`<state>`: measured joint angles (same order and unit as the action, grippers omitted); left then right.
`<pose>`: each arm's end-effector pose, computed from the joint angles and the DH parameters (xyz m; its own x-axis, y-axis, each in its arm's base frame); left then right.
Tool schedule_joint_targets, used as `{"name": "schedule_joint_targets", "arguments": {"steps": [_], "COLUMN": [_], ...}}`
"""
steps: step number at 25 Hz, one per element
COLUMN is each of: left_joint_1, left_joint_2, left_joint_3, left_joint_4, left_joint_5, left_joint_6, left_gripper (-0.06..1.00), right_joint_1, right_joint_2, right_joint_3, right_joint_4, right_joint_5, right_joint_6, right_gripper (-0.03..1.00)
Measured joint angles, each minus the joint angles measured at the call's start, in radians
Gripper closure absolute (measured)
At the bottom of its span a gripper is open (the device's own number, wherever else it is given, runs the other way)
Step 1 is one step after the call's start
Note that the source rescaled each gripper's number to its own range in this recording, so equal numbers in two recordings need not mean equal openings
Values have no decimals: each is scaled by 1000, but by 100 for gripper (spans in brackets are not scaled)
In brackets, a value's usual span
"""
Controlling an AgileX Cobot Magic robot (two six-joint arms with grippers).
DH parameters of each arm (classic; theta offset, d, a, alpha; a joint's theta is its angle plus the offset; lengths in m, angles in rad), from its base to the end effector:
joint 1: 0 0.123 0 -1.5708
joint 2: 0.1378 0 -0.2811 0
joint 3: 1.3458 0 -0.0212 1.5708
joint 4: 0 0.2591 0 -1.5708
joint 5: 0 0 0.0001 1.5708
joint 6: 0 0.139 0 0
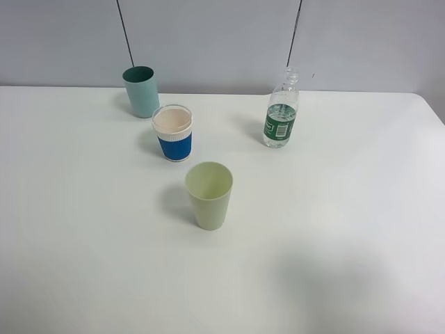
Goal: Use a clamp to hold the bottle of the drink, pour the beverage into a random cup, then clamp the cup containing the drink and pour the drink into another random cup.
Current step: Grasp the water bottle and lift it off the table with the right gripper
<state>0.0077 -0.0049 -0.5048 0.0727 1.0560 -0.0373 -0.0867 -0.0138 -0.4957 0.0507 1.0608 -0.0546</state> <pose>0.0481 0.0092 0.2620 -0.4420 -0.0049 -0.8970 -0.0650 0.9975 0.0266 0.0480 0.0020 0.2587 -0.4467 0.0089 -0.8947 0.0338 0.9994 -0.0069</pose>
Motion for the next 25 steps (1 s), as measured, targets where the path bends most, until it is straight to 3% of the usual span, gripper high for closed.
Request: {"name": "schedule_joint_targets", "arguments": {"steps": [25], "left_joint_1": [0], "left_joint_2": [0], "left_joint_3": [0], "left_joint_4": [-1], "left_joint_5": [0], "left_joint_6": [0], "left_gripper": [-6], "right_joint_1": [0], "right_joint_2": [0], "right_joint_3": [0], "right_joint_4": [0], "right_joint_5": [0], "right_joint_6": [0], "right_gripper": [-3]}}
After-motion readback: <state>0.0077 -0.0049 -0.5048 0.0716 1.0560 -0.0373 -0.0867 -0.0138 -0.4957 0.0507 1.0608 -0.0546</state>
